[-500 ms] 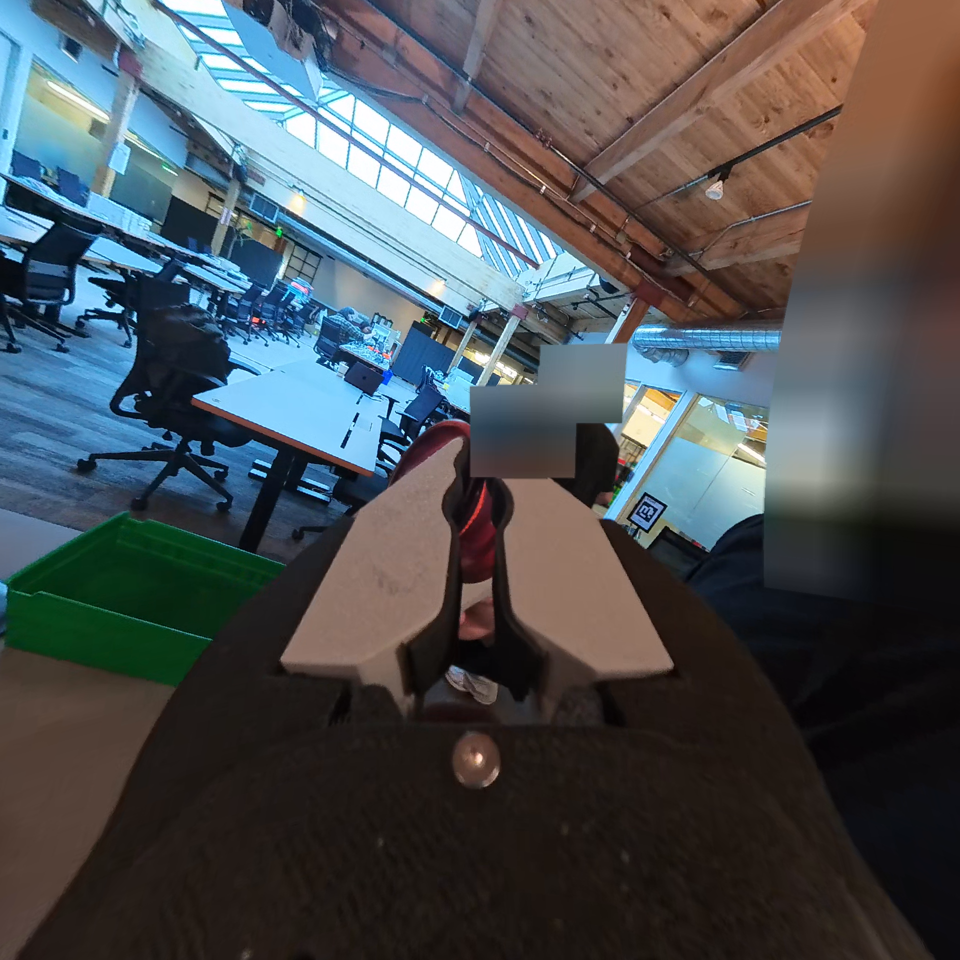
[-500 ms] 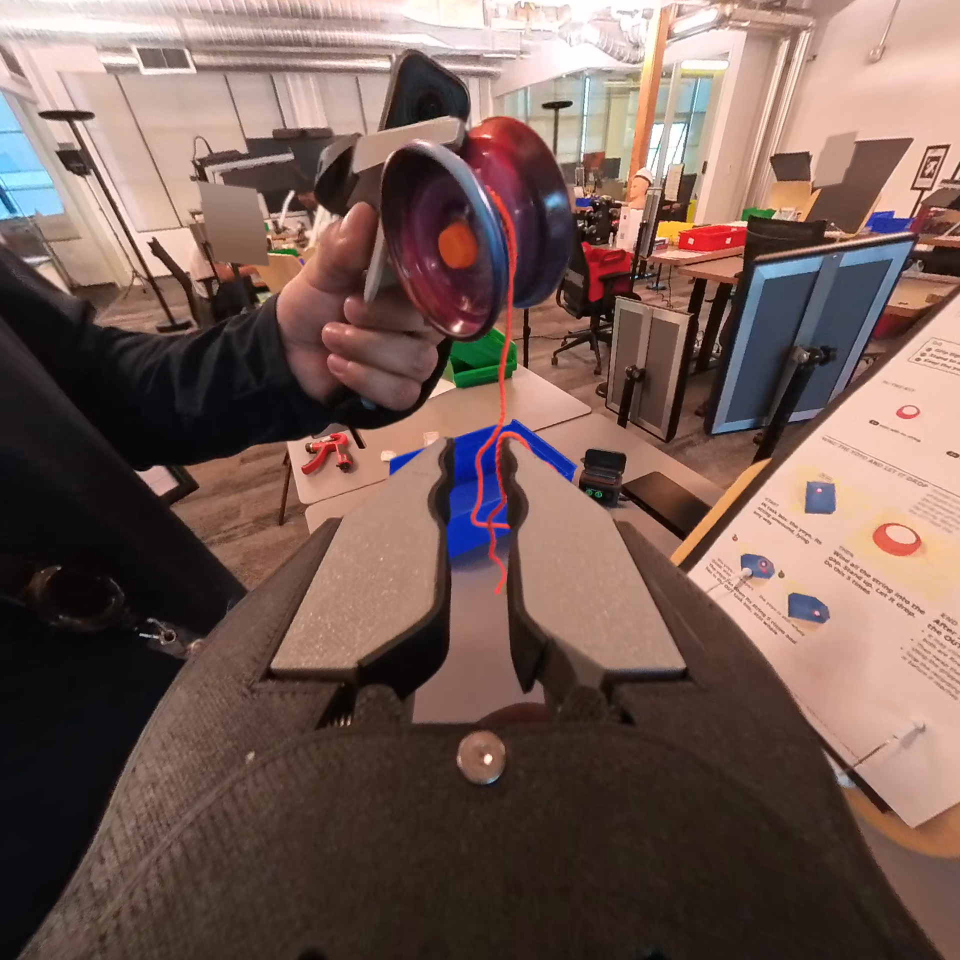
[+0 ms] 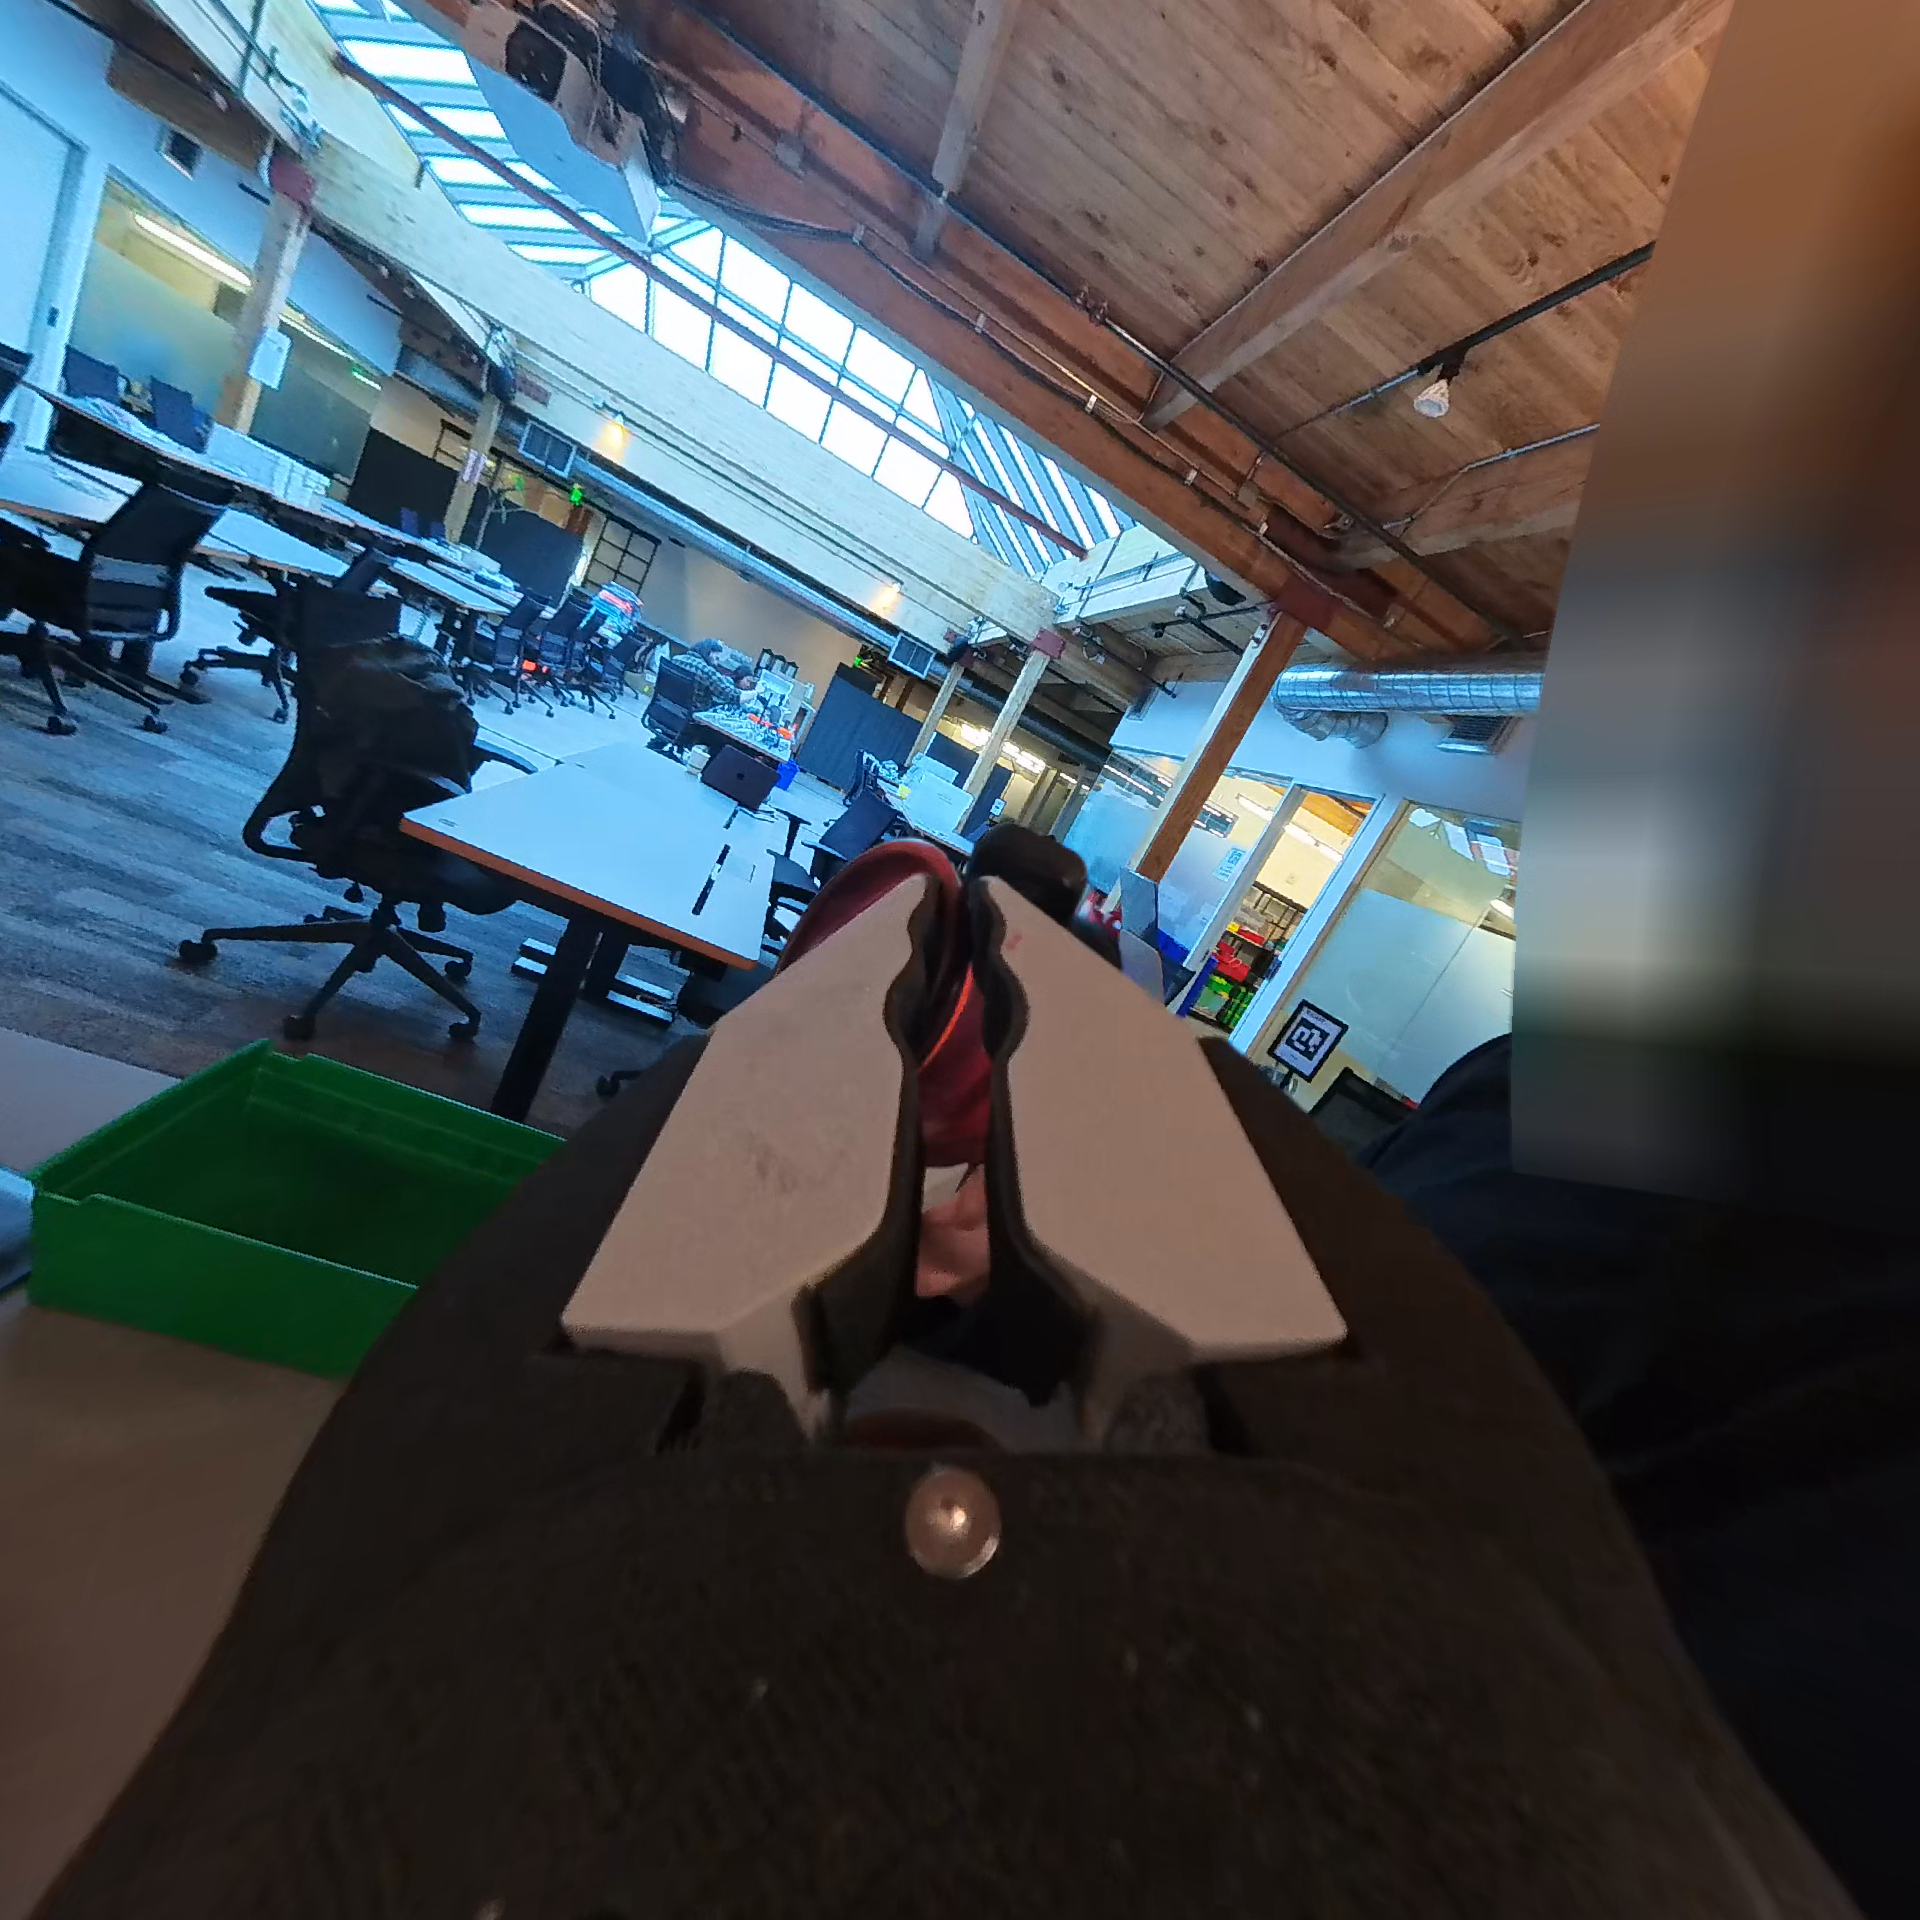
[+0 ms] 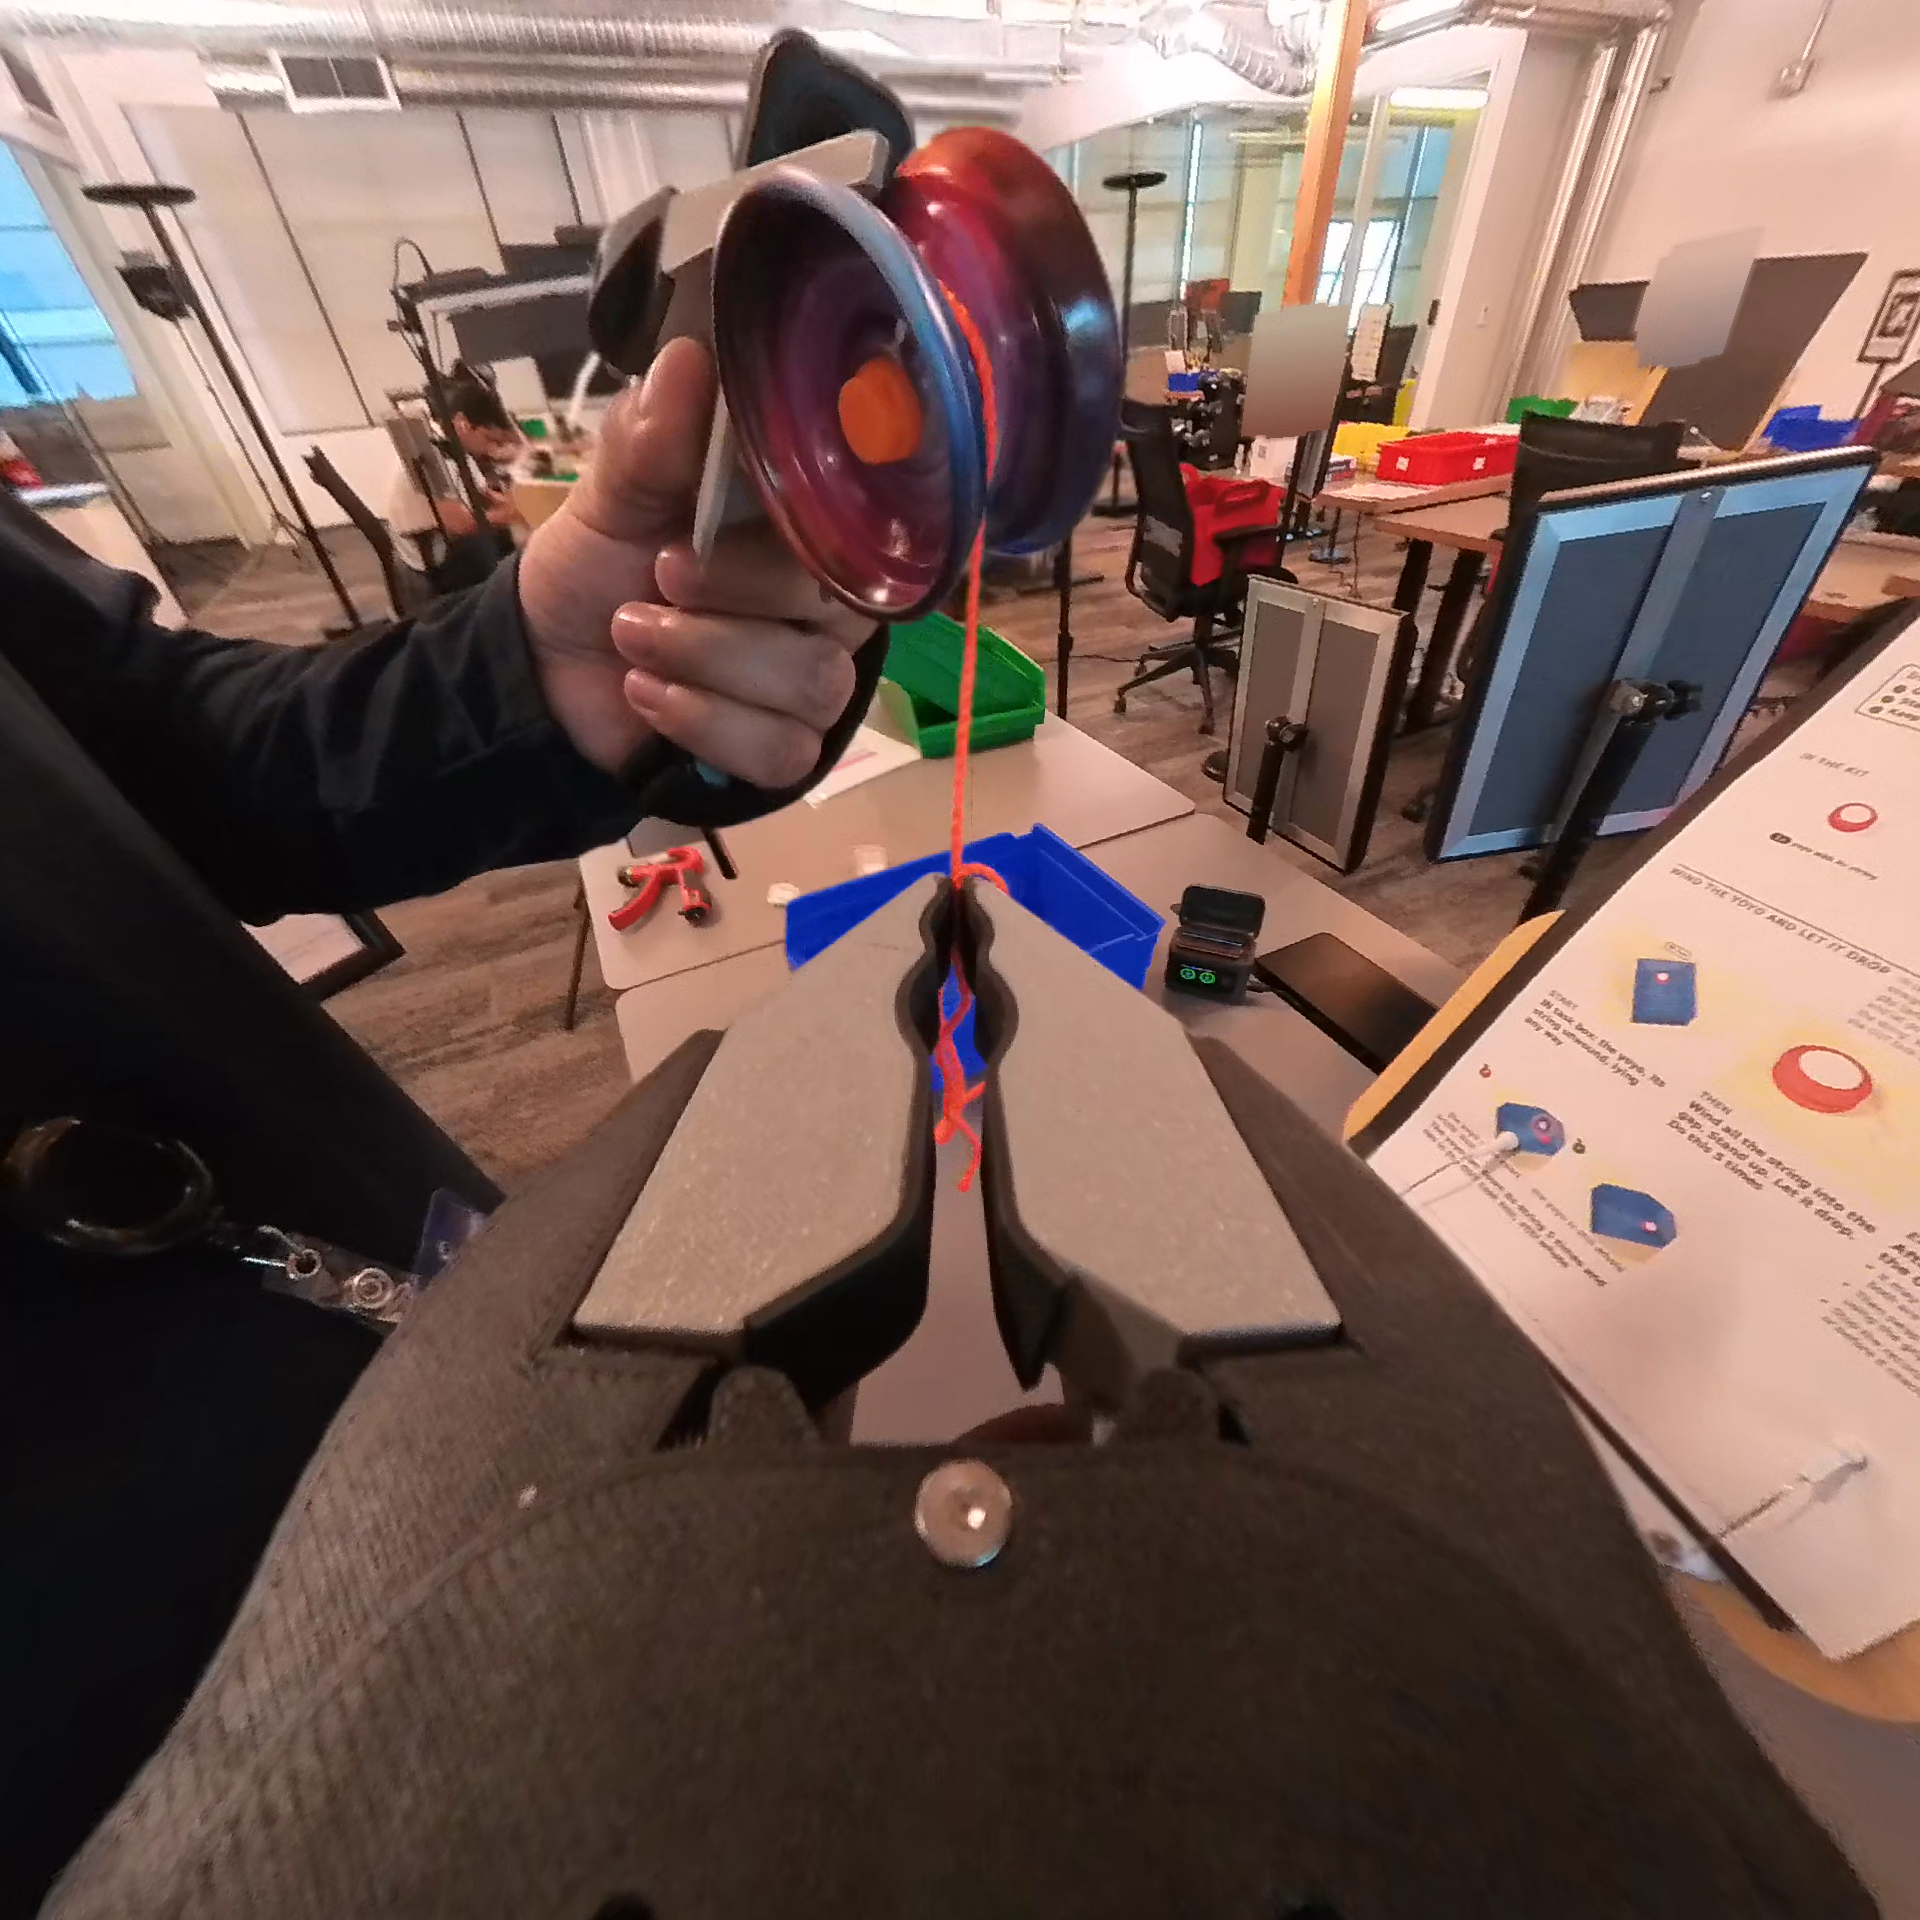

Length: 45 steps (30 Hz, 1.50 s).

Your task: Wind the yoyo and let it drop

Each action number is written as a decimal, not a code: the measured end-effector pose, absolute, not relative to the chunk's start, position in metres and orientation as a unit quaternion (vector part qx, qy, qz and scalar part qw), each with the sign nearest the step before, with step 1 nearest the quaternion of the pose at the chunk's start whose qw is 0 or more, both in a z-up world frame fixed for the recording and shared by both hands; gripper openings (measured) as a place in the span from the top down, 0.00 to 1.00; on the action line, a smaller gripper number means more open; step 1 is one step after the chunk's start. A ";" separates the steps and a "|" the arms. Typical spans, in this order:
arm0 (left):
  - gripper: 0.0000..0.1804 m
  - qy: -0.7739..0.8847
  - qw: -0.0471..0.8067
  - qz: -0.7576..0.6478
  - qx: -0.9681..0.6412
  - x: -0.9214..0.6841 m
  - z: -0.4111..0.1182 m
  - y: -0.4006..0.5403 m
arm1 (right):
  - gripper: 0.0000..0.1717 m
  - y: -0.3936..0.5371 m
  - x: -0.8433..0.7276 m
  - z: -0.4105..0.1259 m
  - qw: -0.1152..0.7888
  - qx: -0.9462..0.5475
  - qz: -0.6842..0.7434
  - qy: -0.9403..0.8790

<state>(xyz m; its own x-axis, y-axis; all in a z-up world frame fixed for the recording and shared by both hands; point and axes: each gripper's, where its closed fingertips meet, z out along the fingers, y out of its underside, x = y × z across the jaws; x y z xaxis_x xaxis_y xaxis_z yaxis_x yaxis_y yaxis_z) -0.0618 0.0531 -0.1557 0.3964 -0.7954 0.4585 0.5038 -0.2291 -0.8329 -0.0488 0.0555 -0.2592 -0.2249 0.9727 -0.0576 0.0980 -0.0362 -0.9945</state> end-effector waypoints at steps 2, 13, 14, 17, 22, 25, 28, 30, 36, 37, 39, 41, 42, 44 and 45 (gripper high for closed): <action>0.99 0.128 0.607 -0.538 -0.571 -0.061 -0.154 0.052 | 1.00 0.057 -0.048 -0.261 0.399 -0.478 0.548 -0.559; 0.99 0.096 0.634 -0.528 -0.556 -0.071 -0.142 0.059 | 1.00 0.043 -0.049 -0.276 0.369 -0.479 0.570 -0.556; 0.99 0.089 0.643 -0.521 -0.553 -0.074 -0.141 0.062 | 1.00 0.039 -0.051 -0.278 0.365 -0.479 0.572 -0.557; 0.99 0.072 0.667 -0.488 -0.558 -0.079 -0.142 0.071 | 1.00 0.026 -0.059 -0.285 0.353 -0.483 0.568 -0.566; 0.99 0.072 0.701 -0.332 -0.626 -0.088 -0.175 0.093 | 1.00 0.003 -0.065 -0.278 0.348 -0.469 0.564 -0.584; 0.99 0.088 0.709 -0.252 -0.653 -0.083 -0.192 0.097 | 1.00 -0.006 -0.068 -0.273 0.347 -0.462 0.553 -0.600; 0.99 0.103 0.711 -0.203 -0.665 -0.073 -0.203 0.100 | 1.00 -0.015 -0.070 -0.267 0.341 -0.450 0.558 -0.608; 0.99 0.124 0.709 -0.170 -0.673 -0.066 -0.210 0.102 | 1.00 -0.017 -0.070 -0.261 0.340 -0.445 0.567 -0.605; 0.99 0.154 0.680 -0.148 -0.701 -0.066 -0.237 0.099 | 1.00 0.016 -0.038 -0.230 0.386 -0.440 0.539 -0.606; 0.99 0.157 0.674 -0.153 -0.705 -0.068 -0.241 0.097 | 1.00 0.030 -0.031 -0.228 0.404 -0.451 0.512 -0.608; 0.99 0.172 0.662 -0.157 -0.713 -0.067 -0.249 0.091 | 1.00 0.056 -0.018 -0.231 0.431 -0.473 0.447 -0.625; 0.99 0.202 0.641 -0.157 -0.724 -0.062 -0.258 0.086 | 1.00 0.077 -0.012 -0.244 0.445 -0.489 0.369 -0.654; 0.99 0.221 0.623 -0.164 -0.732 -0.057 -0.265 0.083 | 1.00 0.088 -0.010 -0.252 0.454 -0.492 0.326 -0.667; 0.99 0.263 0.579 -0.216 -0.741 -0.042 -0.277 0.074 | 1.00 0.106 -0.008 -0.265 0.463 -0.494 0.258 -0.689; 0.99 0.278 0.554 -0.252 -0.743 -0.034 -0.281 0.067 | 1.00 0.111 -0.009 -0.272 0.461 -0.492 0.244 -0.697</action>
